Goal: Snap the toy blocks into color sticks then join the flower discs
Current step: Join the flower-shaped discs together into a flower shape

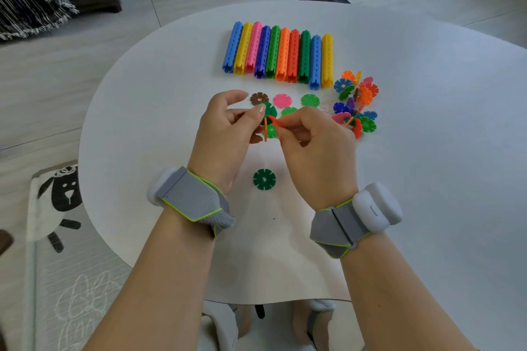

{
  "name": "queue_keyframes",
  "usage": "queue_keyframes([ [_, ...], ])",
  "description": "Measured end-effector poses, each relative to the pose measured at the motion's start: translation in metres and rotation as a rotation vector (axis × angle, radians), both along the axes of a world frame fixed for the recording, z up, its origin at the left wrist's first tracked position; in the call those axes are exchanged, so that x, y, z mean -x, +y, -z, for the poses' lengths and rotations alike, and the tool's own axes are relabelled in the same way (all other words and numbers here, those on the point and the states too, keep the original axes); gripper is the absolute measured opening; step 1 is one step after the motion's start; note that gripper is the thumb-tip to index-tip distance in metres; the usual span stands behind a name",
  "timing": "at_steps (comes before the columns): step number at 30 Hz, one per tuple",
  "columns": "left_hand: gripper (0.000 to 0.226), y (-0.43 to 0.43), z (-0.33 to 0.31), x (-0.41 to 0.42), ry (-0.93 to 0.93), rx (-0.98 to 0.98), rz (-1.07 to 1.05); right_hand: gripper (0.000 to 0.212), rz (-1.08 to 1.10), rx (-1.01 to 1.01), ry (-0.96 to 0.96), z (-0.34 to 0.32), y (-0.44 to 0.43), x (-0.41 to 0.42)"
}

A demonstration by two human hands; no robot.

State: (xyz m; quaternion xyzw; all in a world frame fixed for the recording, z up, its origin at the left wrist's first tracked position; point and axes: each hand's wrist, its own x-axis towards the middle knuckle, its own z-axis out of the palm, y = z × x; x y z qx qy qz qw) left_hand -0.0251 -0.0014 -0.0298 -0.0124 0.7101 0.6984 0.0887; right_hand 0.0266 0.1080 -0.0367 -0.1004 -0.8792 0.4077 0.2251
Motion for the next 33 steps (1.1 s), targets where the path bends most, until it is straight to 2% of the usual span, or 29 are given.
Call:
queue_keyframes([
  [2,0.024,-0.003,0.001,0.000,0.024,0.009,-0.054,0.024,-0.018,-0.026,-0.168,-0.002,0.004,-0.003],
  [4,0.027,-0.006,0.003,0.001,0.042,0.013,-0.092,0.026,-0.023,-0.110,-0.306,-0.005,0.009,-0.006],
  [7,0.030,-0.009,0.004,0.002,0.047,0.033,-0.112,0.022,-0.160,-0.256,-0.492,-0.013,0.013,-0.011],
  [11,0.024,-0.011,0.005,0.004,0.034,0.046,-0.140,0.041,-0.312,-0.370,-0.662,-0.018,0.009,-0.010],
  [19,0.008,-0.007,0.006,0.004,-0.053,-0.043,-0.114,0.025,-0.322,-0.318,-0.613,-0.011,0.007,-0.005],
  [20,0.003,-0.006,0.006,0.004,-0.061,-0.038,-0.101,0.021,-0.307,-0.275,-0.577,-0.010,0.008,-0.005],
  [23,0.010,-0.005,0.007,0.004,-0.075,-0.007,-0.046,0.014,-0.183,-0.088,-0.401,-0.009,0.013,-0.003],
  [27,0.014,-0.002,0.006,0.001,-0.060,0.069,0.037,0.005,-0.093,0.289,-0.271,-0.012,0.018,-0.001],
  [30,0.016,0.000,0.004,0.001,-0.033,0.134,0.055,0.016,-0.123,0.296,-0.280,-0.009,0.016,-0.001],
  [33,0.018,0.000,0.002,0.000,-0.044,0.149,0.050,0.016,-0.147,0.217,-0.272,-0.008,0.015,-0.002],
])
